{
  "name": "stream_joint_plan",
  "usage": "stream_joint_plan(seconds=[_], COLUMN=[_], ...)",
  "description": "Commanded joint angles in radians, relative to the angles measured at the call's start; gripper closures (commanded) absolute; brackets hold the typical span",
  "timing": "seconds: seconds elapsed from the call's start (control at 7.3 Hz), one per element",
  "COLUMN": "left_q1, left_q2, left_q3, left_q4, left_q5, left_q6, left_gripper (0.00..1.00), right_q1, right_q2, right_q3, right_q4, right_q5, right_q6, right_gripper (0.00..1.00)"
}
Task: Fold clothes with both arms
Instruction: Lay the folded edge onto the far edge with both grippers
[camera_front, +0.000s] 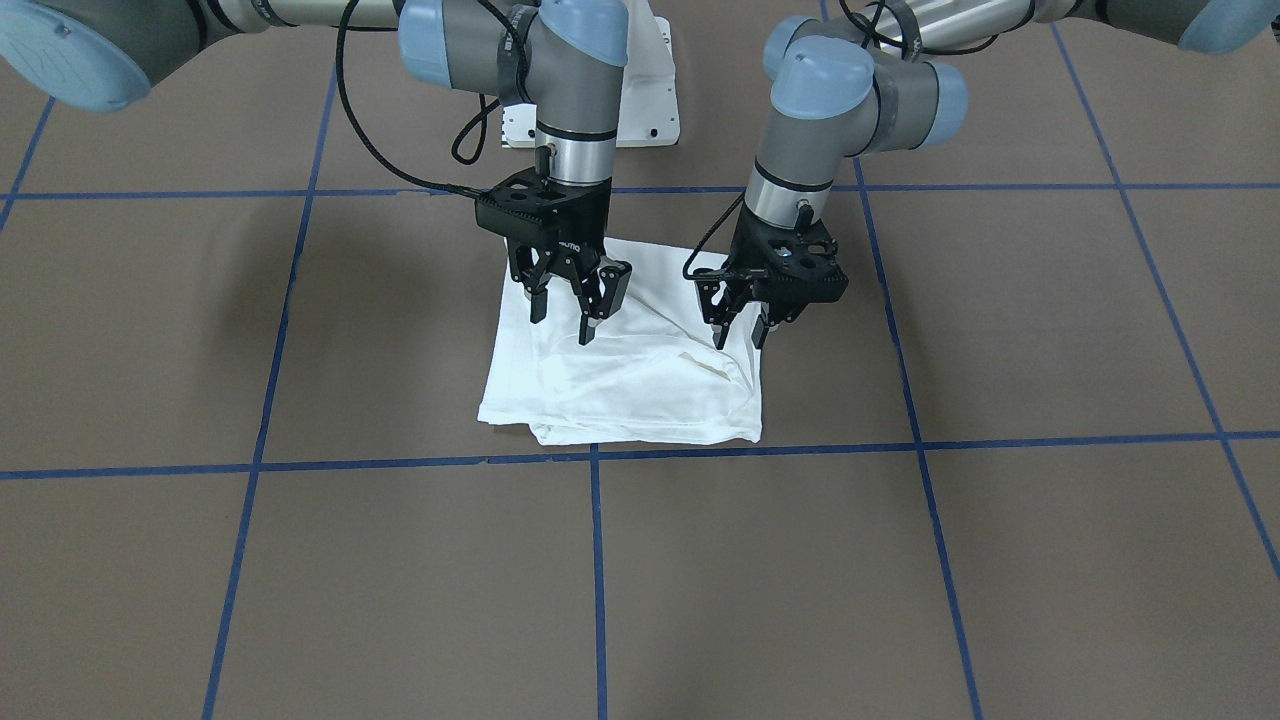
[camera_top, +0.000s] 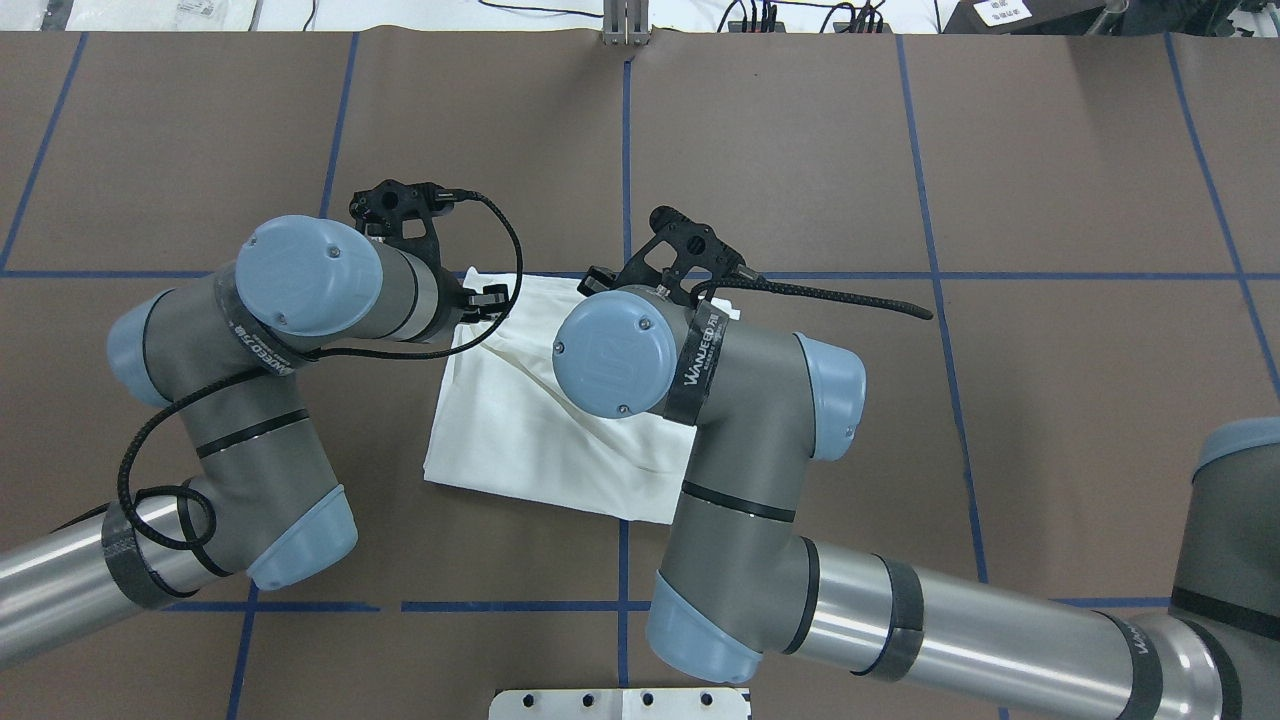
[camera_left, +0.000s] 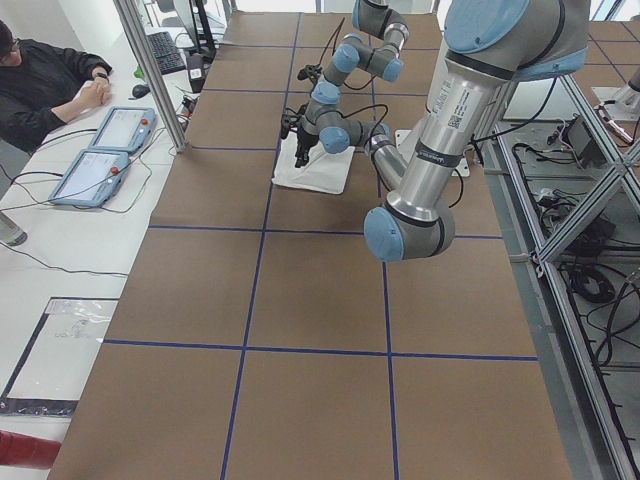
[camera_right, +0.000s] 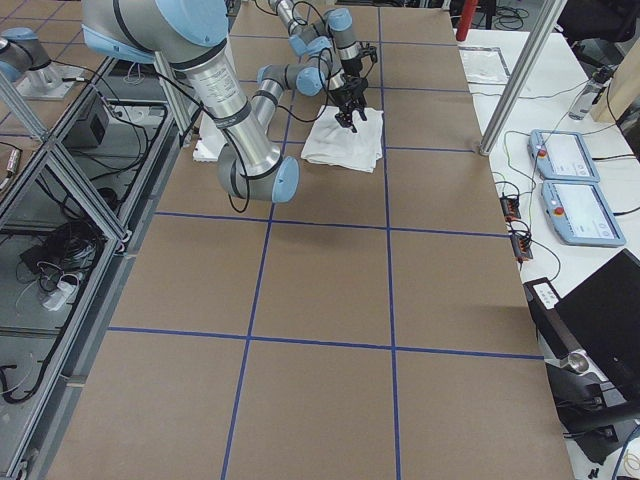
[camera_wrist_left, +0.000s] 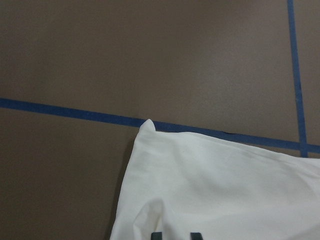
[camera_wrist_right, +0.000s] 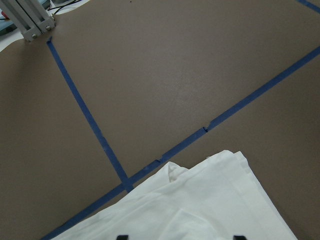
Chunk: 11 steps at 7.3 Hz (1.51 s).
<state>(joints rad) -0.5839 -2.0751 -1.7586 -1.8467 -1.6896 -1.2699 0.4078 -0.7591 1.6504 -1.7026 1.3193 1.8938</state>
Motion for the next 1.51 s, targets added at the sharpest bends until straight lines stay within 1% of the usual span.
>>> stream_joint_plan(seconds=[0.0, 0.14, 0.27, 0.41, 0.55, 0.69, 0.82, 0.96, 1.1, 1.37], left_q1=[0.004, 0.016, 0.013, 0.003, -0.035, -0.084, -0.103, -0.106, -0.108, -0.108], left_q2=[0.009, 0.007, 0.010, 0.041, 0.050, 0.059, 0.072, 0.073, 0.073, 0.075], left_q3=[0.017, 0.025, 0.024, 0.021, 0.021, 0.016, 0.011, 0.011, 0.011, 0.011], left_q4=[-0.002, -0.006, -0.047, -0.128, -0.150, -0.152, -0.157, -0.157, -0.157, -0.157], left_q5=[0.001, 0.001, -0.004, -0.008, -0.071, -0.147, -0.163, -0.163, -0.163, -0.163], left_q6=[0.029, 0.027, 0.030, 0.129, 0.201, 0.272, 0.297, 0.297, 0.296, 0.293], left_gripper=[0.00, 0.00, 0.00, 0.00, 0.00, 0.00, 0.00, 0.00, 0.00, 0.00], right_q1=[0.014, 0.017, 0.026, 0.035, 0.036, 0.036, 0.034, 0.026, 0.017, 0.000], right_q2=[-0.006, -0.008, -0.002, -0.003, -0.002, 0.001, 0.001, -0.002, -0.003, -0.006], right_q3=[0.003, 0.003, 0.000, -0.027, -0.113, -0.192, -0.210, -0.212, -0.219, -0.221], right_q4=[0.001, 0.001, 0.004, 0.059, 0.189, 0.293, 0.307, 0.307, 0.305, 0.293], right_q5=[0.020, 0.020, 0.020, 0.020, 0.017, 0.015, 0.017, 0.020, 0.020, 0.026], right_q6=[-0.036, -0.038, -0.071, -0.093, -0.096, -0.099, -0.107, -0.108, -0.123, -0.127], right_gripper=[0.00, 0.00, 0.00, 0.00, 0.00, 0.02, 0.08, 0.30, 0.32, 0.32])
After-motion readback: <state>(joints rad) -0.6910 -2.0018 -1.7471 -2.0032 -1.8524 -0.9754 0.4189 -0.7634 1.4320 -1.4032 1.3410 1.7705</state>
